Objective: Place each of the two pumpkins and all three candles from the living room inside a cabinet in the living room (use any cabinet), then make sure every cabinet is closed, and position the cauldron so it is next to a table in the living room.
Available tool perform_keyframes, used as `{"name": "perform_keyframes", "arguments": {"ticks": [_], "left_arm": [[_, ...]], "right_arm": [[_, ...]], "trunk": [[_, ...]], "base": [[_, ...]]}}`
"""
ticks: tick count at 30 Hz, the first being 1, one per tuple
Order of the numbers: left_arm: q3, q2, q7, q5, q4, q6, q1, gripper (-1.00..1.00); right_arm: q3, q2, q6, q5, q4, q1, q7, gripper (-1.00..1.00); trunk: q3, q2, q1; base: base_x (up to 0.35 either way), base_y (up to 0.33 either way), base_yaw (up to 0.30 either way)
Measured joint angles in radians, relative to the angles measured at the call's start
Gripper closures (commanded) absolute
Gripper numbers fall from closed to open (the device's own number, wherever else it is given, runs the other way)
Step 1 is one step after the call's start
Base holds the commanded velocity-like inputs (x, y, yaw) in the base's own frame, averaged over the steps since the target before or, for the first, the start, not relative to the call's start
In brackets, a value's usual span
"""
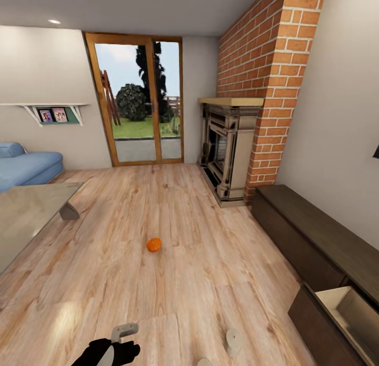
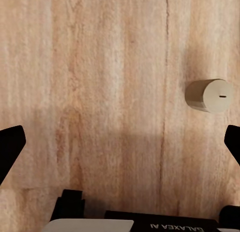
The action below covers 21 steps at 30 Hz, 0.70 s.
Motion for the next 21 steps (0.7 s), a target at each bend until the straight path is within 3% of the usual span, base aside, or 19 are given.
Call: {"name": "perform_keyframes", "arguments": {"ticks": [14, 21], "left_arm": [[0.000, -0.004, 0.000, -0.001, 0.000, 0.000, 0.000, -1.00], [-0.001, -0.004, 0.000, -0.002, 0.000, 0.000, 0.000, -1.00]], "right_arm": [[0.000, 0.000, 0.000, 0.000, 0.000, 0.000, 0.000, -1.00], [0.000, 0.000, 0.000, 0.000, 0.000, 0.000, 0.000, -1.00]], "trunk": [[0.000, 0.000, 0.000], [0.000, 0.000, 0.000]], "base": [[0.048, 0.020, 0.000], [0.003, -0.139, 0.000]]}}
